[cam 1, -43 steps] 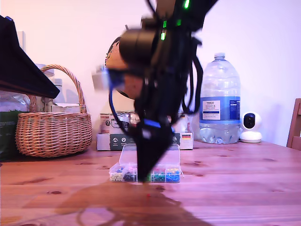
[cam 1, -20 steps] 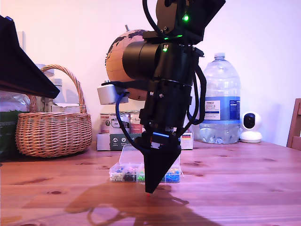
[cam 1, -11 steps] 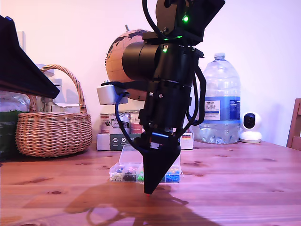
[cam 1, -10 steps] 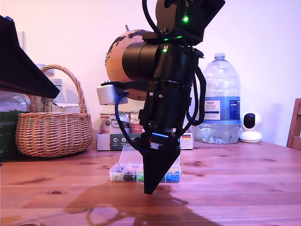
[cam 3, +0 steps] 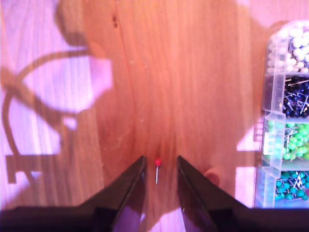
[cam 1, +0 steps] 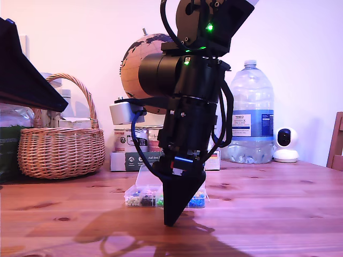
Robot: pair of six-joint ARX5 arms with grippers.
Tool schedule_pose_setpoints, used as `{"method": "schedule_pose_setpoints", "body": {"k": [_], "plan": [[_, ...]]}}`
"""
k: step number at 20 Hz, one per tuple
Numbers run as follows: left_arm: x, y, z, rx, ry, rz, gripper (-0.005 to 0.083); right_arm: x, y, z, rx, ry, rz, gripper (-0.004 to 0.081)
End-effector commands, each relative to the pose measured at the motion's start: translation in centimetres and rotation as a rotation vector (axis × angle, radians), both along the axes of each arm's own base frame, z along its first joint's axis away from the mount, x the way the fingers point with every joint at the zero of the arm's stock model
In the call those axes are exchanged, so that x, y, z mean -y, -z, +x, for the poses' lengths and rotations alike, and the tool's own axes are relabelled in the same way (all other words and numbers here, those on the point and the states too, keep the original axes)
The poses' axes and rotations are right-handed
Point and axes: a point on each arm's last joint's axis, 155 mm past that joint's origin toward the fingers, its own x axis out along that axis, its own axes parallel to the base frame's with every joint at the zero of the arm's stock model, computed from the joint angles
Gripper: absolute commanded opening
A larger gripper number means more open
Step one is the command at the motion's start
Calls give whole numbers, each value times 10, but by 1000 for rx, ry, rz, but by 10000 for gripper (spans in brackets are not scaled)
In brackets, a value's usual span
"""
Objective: Sort the loose pins on the table into their correct compartments
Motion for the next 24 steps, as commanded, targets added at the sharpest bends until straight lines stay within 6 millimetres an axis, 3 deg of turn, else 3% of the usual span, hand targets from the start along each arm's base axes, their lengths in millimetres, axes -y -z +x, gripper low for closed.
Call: {"method": "schedule_pose_setpoints", "body": {"k": [1, 8, 12, 24], "plan": [[0, 8, -3, -18, 3, 5, -24, 4, 14, -5, -29, -6, -28, 164], [0, 8, -3, -20, 2, 4, -24, 5, 23, -7, -43, -10, -43, 101], [0, 8, -3, -20, 2, 4, -24, 6, 24, -8, -45, -14, -46, -12], [0, 8, -2, -18, 2, 3, -24, 12, 18, -17, -100, 23, -81, -12]]}}
